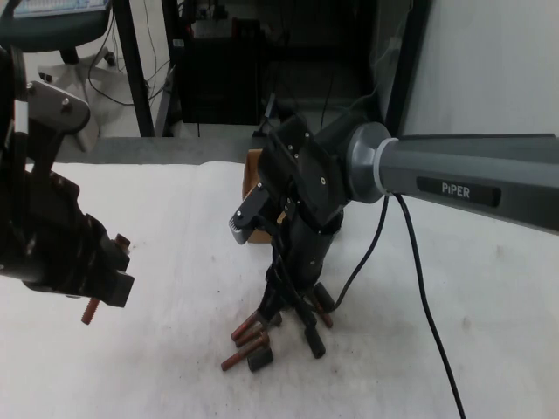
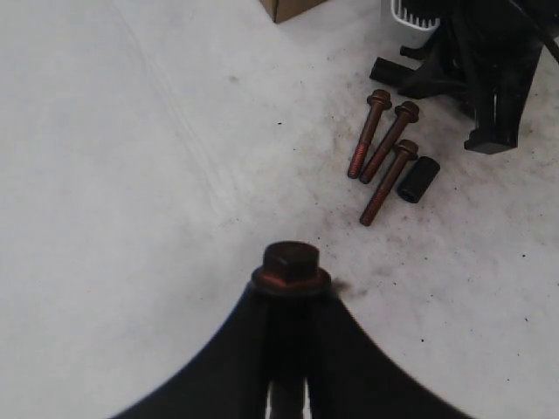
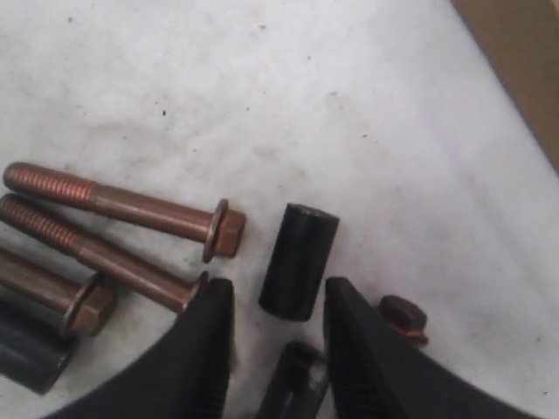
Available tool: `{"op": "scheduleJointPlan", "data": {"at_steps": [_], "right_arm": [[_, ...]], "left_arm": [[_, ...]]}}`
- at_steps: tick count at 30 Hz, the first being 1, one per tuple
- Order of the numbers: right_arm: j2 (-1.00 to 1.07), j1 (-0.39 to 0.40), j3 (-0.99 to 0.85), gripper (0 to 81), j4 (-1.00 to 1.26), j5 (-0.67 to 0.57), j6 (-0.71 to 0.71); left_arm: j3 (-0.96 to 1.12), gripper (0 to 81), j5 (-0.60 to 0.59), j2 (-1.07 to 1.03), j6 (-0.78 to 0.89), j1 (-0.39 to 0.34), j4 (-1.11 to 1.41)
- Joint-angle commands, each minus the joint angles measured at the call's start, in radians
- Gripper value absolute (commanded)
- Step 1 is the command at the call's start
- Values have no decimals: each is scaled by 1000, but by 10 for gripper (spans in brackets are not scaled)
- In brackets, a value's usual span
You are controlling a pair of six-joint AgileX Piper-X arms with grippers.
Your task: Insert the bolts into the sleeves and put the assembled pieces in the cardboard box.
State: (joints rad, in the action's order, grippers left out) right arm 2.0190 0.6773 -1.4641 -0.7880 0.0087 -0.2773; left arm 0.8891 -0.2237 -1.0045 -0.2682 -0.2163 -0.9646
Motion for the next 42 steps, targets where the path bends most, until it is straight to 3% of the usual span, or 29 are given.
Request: {"op": "scheduleJointPlan", "data": {"at_steps": [1, 12, 17, 24, 42], "right_arm": [[-7, 0, -8, 345, 48, 16, -8], [9, 0, -8, 345, 48, 46, -3], [13, -4, -8, 345, 34, 46, 113], [13, -17, -8, 344, 39, 46, 155], [71, -12, -8, 342, 22, 0, 151]], "left_arm": [[2, 3, -2, 1, 7, 3, 11], [2, 3, -2, 1, 7, 3, 11], [2, 3, -2, 1, 7, 3, 11], [2, 3, -2, 1, 7, 3, 11], [2, 3, -2, 1, 7, 3, 11]]}}
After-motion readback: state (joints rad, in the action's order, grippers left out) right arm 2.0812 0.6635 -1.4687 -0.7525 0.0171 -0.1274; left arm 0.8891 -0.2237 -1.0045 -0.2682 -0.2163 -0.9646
